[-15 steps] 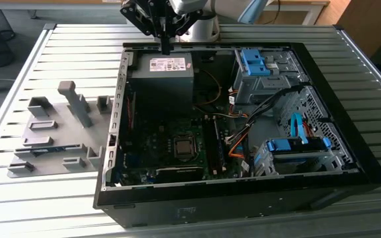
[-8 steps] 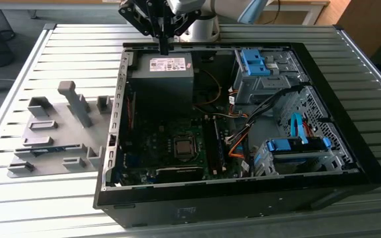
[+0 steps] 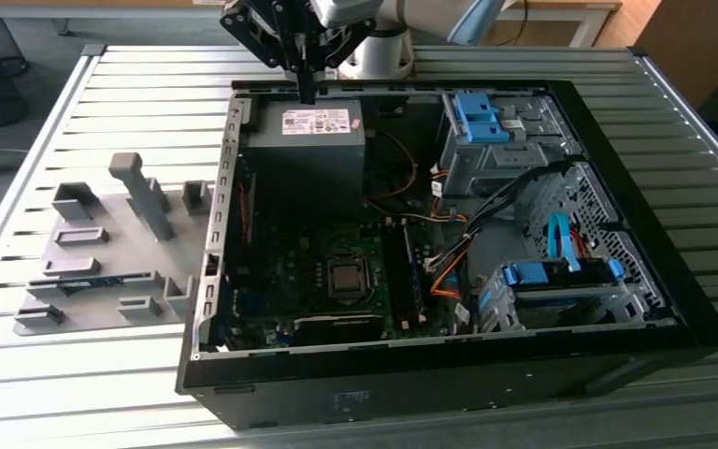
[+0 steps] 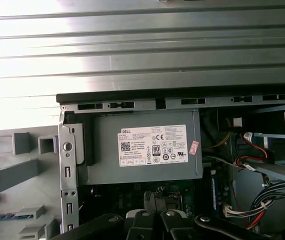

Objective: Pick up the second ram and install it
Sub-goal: 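Reach for the second ram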

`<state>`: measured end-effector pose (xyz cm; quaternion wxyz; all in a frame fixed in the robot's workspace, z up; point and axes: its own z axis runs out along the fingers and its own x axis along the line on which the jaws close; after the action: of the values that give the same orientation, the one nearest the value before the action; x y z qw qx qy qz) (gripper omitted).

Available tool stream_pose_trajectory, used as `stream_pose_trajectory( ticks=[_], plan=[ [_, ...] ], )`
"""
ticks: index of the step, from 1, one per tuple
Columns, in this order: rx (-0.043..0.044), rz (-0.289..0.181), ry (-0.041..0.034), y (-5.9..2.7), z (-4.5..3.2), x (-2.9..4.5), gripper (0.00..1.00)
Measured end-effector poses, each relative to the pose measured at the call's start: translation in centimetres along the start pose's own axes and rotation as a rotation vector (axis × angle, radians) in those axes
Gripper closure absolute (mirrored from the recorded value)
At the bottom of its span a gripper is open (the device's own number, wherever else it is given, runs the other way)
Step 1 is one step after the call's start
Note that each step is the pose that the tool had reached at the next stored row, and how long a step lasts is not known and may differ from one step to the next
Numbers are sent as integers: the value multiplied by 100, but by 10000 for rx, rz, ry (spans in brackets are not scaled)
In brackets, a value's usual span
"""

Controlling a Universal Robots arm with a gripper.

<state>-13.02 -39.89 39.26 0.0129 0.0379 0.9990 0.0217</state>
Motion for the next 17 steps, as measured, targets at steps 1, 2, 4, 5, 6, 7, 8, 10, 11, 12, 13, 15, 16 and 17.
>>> stream_pose_trajectory(
  ticks=[1,2,4,5,6,7,8,10,11,12,13,15,16,17],
  plan=[
    [0,0,0,0,0,3,89],
    [0,0,0,-1,0,7,89],
    [0,0,0,-1,1,16,89],
    [0,0,0,-1,1,19,89],
    [0,0,1,-2,1,22,89],
    [0,-1,1,-2,1,24,89],
    [0,0,1,-2,2,26,89],
    [0,0,2,-2,3,31,89],
    [0,0,3,-3,3,33,89],
    [1,1,3,-3,3,36,89],
    [1,0,3,-3,3,39,89],
    [0,1,3,-3,4,45,89],
    [0,1,3,-4,4,48,89],
    [0,0,3,-4,5,51,89]
  ],
)
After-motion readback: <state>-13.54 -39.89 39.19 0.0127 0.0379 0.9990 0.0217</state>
